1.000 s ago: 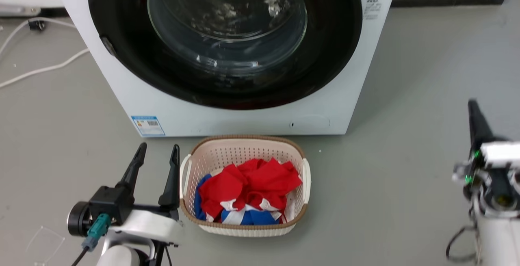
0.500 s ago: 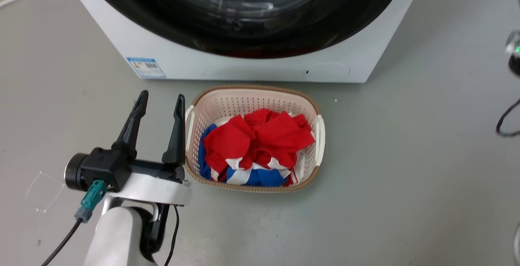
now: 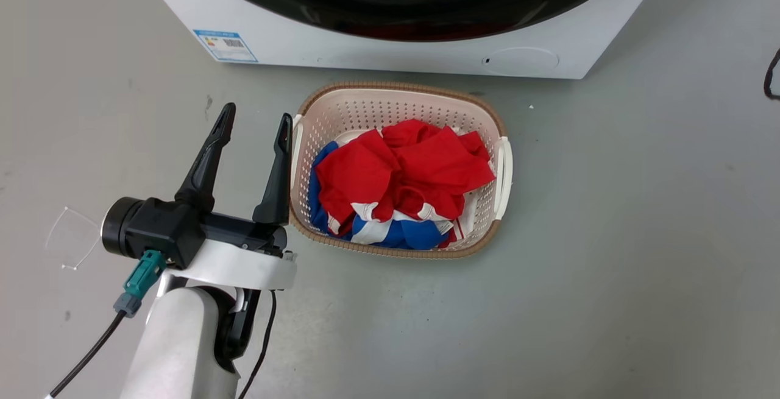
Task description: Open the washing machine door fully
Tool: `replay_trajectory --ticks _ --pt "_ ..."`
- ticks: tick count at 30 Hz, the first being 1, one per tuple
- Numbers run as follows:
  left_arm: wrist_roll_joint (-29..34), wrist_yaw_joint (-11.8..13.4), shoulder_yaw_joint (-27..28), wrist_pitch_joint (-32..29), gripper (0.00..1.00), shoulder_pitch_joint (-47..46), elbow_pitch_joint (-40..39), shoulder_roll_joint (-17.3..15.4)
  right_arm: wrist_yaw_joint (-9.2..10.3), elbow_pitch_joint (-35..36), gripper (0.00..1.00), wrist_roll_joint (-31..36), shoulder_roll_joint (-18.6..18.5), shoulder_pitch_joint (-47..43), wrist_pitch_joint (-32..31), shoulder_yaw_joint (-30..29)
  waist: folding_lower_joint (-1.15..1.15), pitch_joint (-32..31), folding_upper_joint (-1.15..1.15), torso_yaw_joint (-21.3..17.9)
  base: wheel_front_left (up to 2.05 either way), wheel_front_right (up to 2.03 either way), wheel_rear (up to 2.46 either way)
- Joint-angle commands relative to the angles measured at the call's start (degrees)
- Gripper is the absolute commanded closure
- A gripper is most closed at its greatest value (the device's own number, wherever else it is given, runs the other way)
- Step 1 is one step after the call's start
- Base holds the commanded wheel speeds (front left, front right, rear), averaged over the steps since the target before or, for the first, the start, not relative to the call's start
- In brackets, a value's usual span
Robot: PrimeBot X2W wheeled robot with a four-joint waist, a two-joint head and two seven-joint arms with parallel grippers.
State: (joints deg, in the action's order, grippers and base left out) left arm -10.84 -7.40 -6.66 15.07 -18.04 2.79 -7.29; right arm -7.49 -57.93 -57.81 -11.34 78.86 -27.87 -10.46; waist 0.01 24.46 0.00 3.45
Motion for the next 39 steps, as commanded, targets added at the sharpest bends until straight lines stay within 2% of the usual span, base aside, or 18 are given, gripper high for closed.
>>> replay_trajectory --ticks 1,10,14,17,25,39 --pt "-0.2 0.0 0.0 0.2 0.00 -0.8 -0.2 -0.2 -0.01 -0.8 1.00 1.3 -0.2 1.4 0.2 0.4 -0.01 0.7 0.00 0.5 0.00 0.00 0.00" --pt "-0.4 -0.1 -0.5 0.2 0.00 -1.3 -0.2 0.1 -0.01 -7.4 1.00 4.5 1.0 6.0 2.2 -0.5 -0.01 2.4 0.00 1.6 0.00 0.00 0.00" --pt "-0.5 -0.1 -1.1 0.2 0.00 -1.6 0.0 0.4 -0.01 -9.9 1.00 4.4 1.6 7.4 0.5 -0.9 -0.01 2.7 0.00 2.1 0.00 0.00 0.00" --pt "-0.7 -0.1 -1.4 0.2 0.00 -1.7 0.4 0.7 -0.08 -9.4 1.00 3.7 1.7 6.9 -1.3 -0.8 -0.01 2.3 0.00 2.3 0.00 0.00 0.00" --pt "0.1 -0.1 -1.1 0.2 0.00 0.1 1.8 0.8 -0.05 -8.0 1.00 1.0 2.1 1.6 -10.2 -0.4 -0.01 -1.4 0.00 0.9 0.00 0.00 0.00" --pt "0.4 -0.1 -1.3 0.2 0.00 5.9 5.8 1.6 -0.01 -3.2 1.00 -3.9 5.2 -14.2 -26.5 0.9 -0.01 -13.8 0.00 -0.9 0.00 0.00 0.00"
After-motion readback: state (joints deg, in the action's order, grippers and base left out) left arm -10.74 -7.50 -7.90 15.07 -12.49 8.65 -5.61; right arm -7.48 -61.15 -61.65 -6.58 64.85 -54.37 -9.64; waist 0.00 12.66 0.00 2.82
